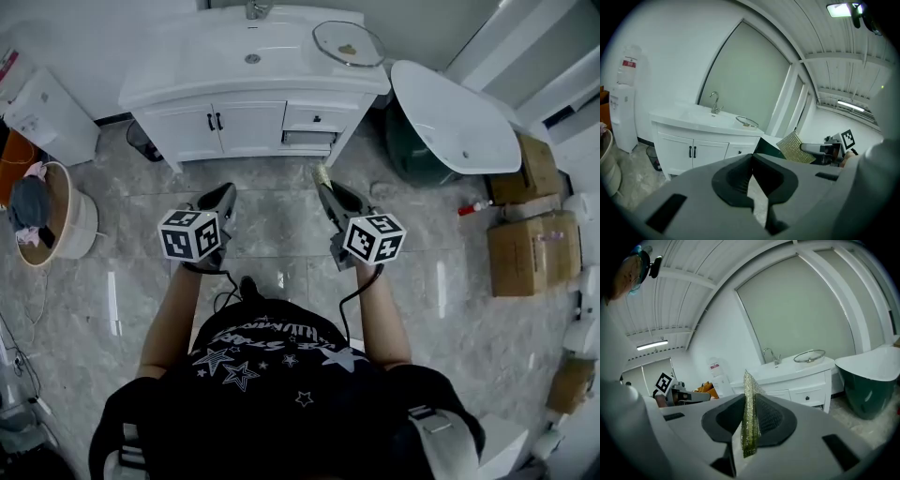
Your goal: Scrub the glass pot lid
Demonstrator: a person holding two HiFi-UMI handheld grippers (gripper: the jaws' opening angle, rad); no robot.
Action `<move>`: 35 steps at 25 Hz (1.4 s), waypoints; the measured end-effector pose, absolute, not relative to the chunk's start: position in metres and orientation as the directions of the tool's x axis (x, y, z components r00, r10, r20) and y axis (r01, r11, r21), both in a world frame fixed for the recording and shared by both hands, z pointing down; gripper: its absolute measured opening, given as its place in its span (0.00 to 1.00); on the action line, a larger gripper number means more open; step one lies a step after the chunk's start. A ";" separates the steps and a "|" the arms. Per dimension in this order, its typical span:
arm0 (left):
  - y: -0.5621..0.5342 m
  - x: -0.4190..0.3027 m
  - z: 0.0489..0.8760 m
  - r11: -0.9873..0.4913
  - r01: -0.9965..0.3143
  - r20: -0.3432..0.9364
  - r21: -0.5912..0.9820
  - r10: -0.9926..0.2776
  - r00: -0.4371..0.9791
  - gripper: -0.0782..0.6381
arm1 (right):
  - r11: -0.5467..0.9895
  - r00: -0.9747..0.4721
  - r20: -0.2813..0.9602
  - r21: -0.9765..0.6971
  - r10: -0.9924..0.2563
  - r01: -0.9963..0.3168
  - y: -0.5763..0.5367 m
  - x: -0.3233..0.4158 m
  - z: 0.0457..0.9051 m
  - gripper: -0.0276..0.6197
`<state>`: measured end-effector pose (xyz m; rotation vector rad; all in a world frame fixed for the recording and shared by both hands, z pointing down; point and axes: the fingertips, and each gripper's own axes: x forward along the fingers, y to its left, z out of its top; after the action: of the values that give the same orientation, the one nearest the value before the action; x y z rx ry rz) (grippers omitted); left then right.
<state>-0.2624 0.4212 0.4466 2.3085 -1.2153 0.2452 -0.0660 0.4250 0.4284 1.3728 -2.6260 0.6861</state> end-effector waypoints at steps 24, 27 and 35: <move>0.374 -0.313 0.455 -0.509 -0.762 0.353 0.400 -0.682 0.641 0.12 | 0.433 -0.528 0.294 -0.333 -0.797 -0.838 0.402 -0.111 0.434 0.15; 0.367 -0.321 0.458 -0.502 -0.762 0.355 0.408 -0.682 0.639 0.12 | 0.421 -0.519 0.304 -0.333 -0.799 -0.844 0.398 -0.113 0.438 0.15; 0.349 -0.325 0.464 -0.487 -0.763 0.362 0.425 -0.681 0.636 0.12 | 0.416 -0.517 0.312 -0.337 -0.797 -0.845 0.364 -0.114 0.442 0.15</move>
<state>-0.3255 0.3490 0.4639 2.3002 -1.1254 0.1936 -0.1138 0.3642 0.4422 1.4873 -2.5554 0.7015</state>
